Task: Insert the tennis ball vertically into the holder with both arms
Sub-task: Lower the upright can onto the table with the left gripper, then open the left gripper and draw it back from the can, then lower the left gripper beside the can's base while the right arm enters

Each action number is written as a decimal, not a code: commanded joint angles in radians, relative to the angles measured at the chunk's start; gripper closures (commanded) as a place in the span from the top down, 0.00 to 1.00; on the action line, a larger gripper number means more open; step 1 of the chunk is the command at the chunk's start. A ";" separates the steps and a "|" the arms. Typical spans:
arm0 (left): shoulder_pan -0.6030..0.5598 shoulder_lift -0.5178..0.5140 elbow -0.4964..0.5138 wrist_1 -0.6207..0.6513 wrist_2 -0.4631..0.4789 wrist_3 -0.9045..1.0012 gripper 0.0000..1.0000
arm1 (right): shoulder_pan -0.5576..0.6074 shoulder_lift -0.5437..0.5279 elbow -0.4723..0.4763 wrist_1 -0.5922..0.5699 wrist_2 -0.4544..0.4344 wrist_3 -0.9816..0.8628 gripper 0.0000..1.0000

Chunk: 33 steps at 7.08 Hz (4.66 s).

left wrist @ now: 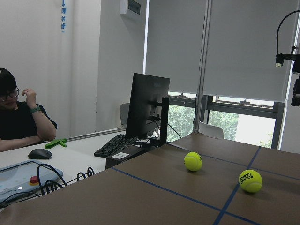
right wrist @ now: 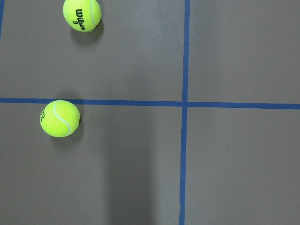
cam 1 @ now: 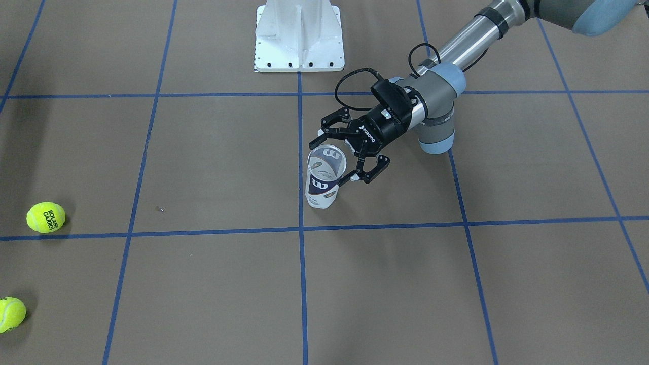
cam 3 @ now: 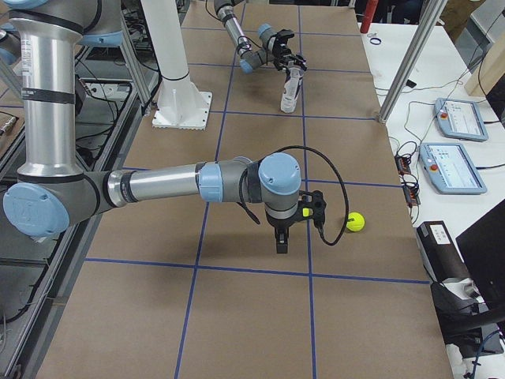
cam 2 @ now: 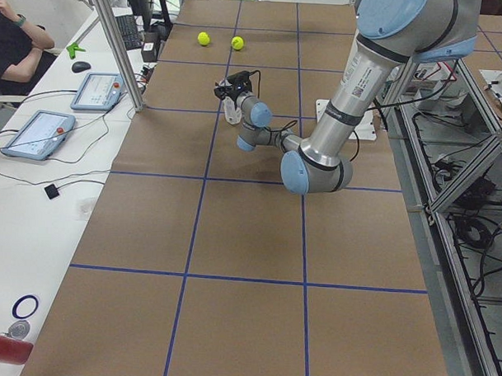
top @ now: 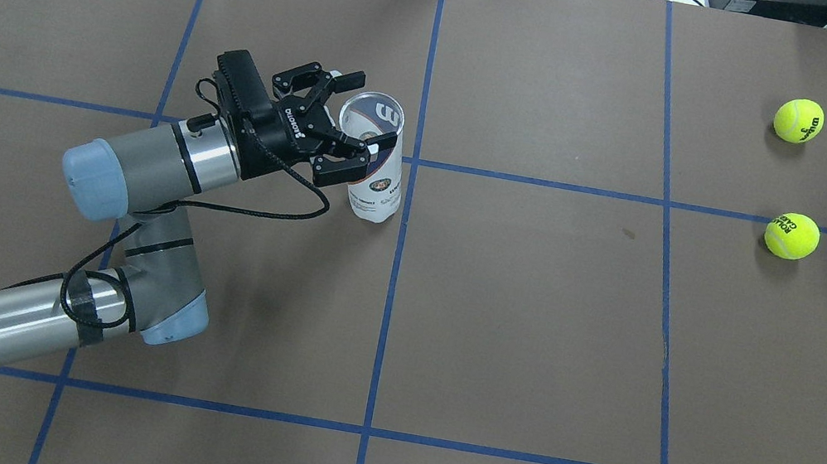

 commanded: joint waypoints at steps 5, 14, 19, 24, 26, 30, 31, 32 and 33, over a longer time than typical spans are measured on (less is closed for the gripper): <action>0.000 0.003 -0.029 0.001 0.000 -0.002 0.99 | 0.000 0.002 -0.001 0.000 -0.002 -0.001 0.99; -0.073 0.154 -0.367 0.350 -0.078 -0.003 0.99 | 0.000 0.012 0.003 0.000 -0.027 0.000 0.99; -0.153 0.303 -0.387 0.510 -0.336 -0.012 0.99 | 0.000 -0.070 -0.029 0.174 -0.016 0.003 0.99; -0.054 0.291 -0.325 0.509 -0.328 -0.037 0.99 | -0.040 -0.078 -0.040 0.241 -0.022 0.007 0.99; -0.051 0.285 -0.325 0.509 -0.328 -0.037 0.99 | -0.110 -0.076 -0.031 0.244 -0.012 0.073 0.99; -0.050 0.283 -0.325 0.509 -0.328 -0.037 0.99 | -0.345 0.017 -0.018 0.319 -0.068 0.429 0.99; -0.050 0.283 -0.325 0.509 -0.328 -0.037 0.99 | -0.377 0.043 -0.021 0.321 -0.121 0.431 0.99; -0.050 0.283 -0.325 0.509 -0.328 -0.035 0.99 | -0.399 0.078 -0.047 0.321 -0.128 0.438 0.99; -0.052 0.282 -0.325 0.509 -0.328 -0.035 0.99 | -0.434 0.132 -0.082 0.321 -0.148 0.455 0.99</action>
